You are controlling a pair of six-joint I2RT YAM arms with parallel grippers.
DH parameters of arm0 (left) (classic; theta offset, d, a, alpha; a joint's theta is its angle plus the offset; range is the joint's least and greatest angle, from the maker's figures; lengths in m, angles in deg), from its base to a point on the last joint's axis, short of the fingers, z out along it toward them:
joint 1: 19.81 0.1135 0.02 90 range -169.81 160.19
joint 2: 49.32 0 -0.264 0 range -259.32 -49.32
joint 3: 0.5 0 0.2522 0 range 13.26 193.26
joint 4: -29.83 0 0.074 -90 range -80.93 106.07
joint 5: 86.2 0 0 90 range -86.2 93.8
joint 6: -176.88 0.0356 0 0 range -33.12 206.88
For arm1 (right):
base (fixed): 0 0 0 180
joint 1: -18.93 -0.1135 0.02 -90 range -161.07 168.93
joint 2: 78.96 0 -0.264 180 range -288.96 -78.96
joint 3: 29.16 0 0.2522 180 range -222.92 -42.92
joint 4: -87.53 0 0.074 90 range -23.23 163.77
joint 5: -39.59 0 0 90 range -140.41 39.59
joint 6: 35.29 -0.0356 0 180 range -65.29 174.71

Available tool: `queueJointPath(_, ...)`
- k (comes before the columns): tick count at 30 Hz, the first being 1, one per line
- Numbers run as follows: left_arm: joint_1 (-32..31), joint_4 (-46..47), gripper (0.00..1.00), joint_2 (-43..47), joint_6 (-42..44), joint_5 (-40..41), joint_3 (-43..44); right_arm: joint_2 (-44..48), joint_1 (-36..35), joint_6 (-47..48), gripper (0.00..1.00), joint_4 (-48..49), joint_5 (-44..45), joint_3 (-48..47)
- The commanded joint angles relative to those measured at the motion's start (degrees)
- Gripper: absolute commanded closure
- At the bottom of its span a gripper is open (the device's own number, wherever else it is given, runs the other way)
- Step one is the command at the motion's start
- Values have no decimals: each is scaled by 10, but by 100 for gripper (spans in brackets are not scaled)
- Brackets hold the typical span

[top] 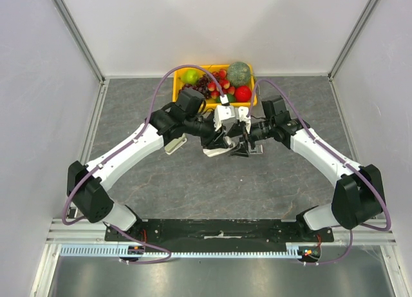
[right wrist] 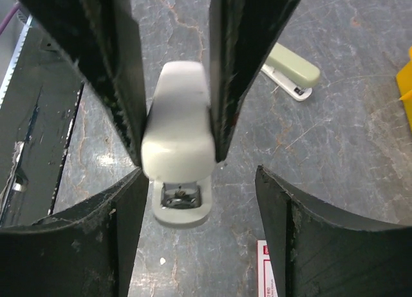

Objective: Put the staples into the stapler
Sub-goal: Open the stapler at the center of the board.

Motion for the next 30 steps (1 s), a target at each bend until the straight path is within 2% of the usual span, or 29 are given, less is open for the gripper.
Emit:
queueJointPath(1,-9,22,98,-4,-8,8,5,9,-4,-56,26,73,6,3)
queueJointPath(4,-9,23,98,-4,-9,9,5,12,-4,-57,30,81,14,8)
queueJointPath(7,-10,27,98,-3,-12,7,8,8,-5,-50,41,77,20,13)
queueJointPath(11,-10,31,98,-4,-17,10,14,8,-5,-21,41,49,19,13)
queueJointPath(14,-10,32,98,-4,-19,9,14,11,-6,-11,46,46,27,14)
queueJointPath(15,-10,32,98,-5,-22,8,14,10,-5,-10,56,46,27,14)
queueJointPath(17,-10,32,98,-4,-23,6,13,7,-6,-6,69,41,24,13)
queueJointPath(18,-10,35,98,-4,-25,7,12,5,-6,-5,88,41,24,13)
queueJointPath(19,-9,37,98,-2,-25,9,11,5,-6,-1,97,40,25,13)
queueJointPath(20,-9,39,98,2,-26,9,10,4,-5,1,100,37,25,13)
queueJointPath(27,11,82,98,47,-61,15,-5,1,6,16,100,39,13,28)
queueJointPath(30,37,114,98,74,-90,-5,-17,-3,31,-19,100,67,-27,36)
